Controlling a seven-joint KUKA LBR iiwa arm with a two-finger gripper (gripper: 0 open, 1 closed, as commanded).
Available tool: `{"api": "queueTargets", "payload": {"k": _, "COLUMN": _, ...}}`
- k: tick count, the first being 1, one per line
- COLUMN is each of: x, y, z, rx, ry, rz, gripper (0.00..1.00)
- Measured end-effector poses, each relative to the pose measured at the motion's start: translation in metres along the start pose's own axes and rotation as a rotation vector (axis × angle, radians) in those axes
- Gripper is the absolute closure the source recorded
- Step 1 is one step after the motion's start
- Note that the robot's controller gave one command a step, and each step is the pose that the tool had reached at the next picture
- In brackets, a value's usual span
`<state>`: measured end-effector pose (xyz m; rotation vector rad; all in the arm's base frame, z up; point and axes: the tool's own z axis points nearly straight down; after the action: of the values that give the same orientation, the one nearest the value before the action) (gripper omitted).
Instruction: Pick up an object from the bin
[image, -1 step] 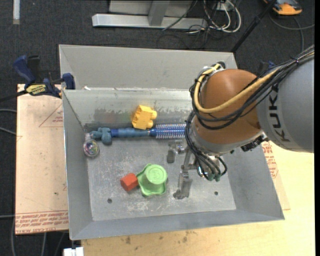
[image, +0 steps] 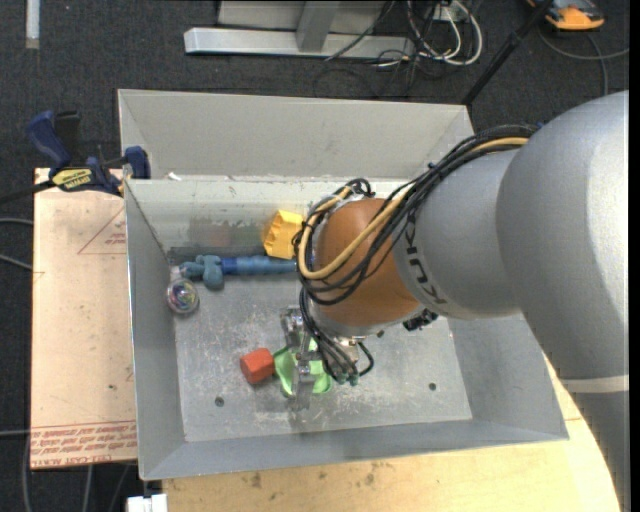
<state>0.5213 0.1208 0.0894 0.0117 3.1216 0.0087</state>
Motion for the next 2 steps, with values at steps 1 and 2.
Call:
{"api": "queueTargets", "payload": {"k": 1, "x": -0.0243, "y": -0.0049, "z": 0.0133, "rx": -0.003, "ry": 0.01, "rz": -0.058, "gripper": 0.0}}
{"api": "queueTargets", "payload": {"k": 2, "x": -0.0204, "y": -0.0086, "z": 0.0195, "rx": 0.003, "ry": 0.019, "rz": -0.056, "gripper": 1.0}}
